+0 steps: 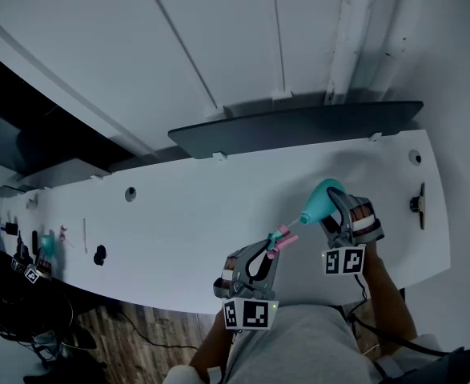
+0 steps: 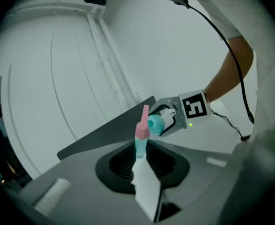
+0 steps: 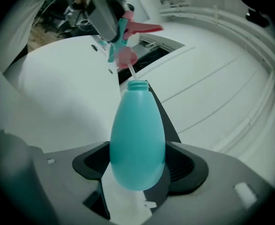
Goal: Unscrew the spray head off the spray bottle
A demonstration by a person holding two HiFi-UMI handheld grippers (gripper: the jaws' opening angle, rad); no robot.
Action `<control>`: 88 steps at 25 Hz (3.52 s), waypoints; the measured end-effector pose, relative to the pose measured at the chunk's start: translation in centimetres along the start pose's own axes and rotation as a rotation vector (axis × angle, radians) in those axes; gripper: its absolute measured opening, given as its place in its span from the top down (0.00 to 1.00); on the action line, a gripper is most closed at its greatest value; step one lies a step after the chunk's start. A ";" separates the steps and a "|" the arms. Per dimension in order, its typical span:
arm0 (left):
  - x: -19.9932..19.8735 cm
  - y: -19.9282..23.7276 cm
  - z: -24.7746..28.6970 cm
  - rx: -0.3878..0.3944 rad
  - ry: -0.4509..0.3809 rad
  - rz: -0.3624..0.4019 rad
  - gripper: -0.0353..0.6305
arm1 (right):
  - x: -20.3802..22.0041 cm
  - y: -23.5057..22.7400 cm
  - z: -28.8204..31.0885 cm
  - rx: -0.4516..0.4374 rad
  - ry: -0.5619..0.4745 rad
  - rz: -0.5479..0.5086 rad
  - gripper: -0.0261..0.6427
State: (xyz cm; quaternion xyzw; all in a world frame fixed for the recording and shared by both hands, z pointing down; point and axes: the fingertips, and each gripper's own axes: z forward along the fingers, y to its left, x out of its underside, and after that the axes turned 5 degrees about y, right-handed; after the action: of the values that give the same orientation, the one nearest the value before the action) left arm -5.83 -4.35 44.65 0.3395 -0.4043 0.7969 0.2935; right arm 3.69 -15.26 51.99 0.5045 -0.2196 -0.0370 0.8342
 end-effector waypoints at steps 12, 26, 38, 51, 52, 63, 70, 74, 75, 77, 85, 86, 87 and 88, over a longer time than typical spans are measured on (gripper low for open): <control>-1.7 1.4 -2.6 0.093 -0.214 -0.199 0.85 | 4.1 -1.1 0.0 -0.003 0.061 0.444 0.41; 1.5 4.7 -0.8 -0.147 -0.114 -0.444 0.85 | 0.5 -0.5 -1.4 -0.129 -0.080 0.971 0.41; 4.1 2.7 -0.2 -0.309 0.006 -0.550 0.85 | -4.0 -1.3 -5.1 -0.195 -0.274 1.143 0.41; 4.6 1.3 -6.7 -0.266 -0.086 -0.544 0.85 | -7.2 -0.9 -12.7 -0.070 -0.257 1.154 0.40; 5.0 1.4 -7.8 -0.260 -0.093 -0.545 0.85 | -7.8 -0.3 -13.5 -0.062 -0.248 1.150 0.40; 7.7 -0.8 -16.8 -0.174 -0.150 -0.493 0.85 | -13.8 4.2 -21.4 0.035 -0.161 1.157 0.40; 6.0 -3.0 -18.4 -0.134 -0.205 -0.501 0.85 | -14.4 4.6 -24.2 0.031 -0.162 1.209 0.41; 4.7 -4.5 -17.9 -0.127 -0.185 -0.473 0.85 | -13.2 3.6 -25.6 0.052 -0.196 1.228 0.41; 4.1 -4.9 -17.8 -0.126 -0.185 -0.464 0.85 | -13.0 3.3 -26.0 0.051 -0.207 1.234 0.41; 2.9 -6.1 -17.4 -0.125 -0.191 -0.450 0.85 | -12.4 3.0 -26.9 0.048 -0.220 1.230 0.41; 1.0 -8.0 -16.0 -0.135 -0.188 -0.463 0.85 | -11.3 2.7 -28.9 0.042 -0.248 1.154 0.41; 1.0 -8.0 -16.0 -0.138 -0.189 -0.465 0.85 | -11.5 2.7 -29.0 0.046 -0.257 1.142 0.41; 1.1 -8.0 -16.0 -0.141 -0.189 -0.466 0.85 | -11.7 2.7 -28.9 0.046 -0.267 1.139 0.41; 1.1 -7.9 -15.9 -0.144 -0.188 -0.465 0.85 | -11.9 2.8 -28.8 0.041 -0.273 1.145 0.41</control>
State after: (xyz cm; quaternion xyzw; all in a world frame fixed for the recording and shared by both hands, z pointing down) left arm -5.45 13.29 41.99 0.4742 -0.3964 0.6424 0.4532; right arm 4.17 13.26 39.10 0.3122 -0.5632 0.3590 0.6756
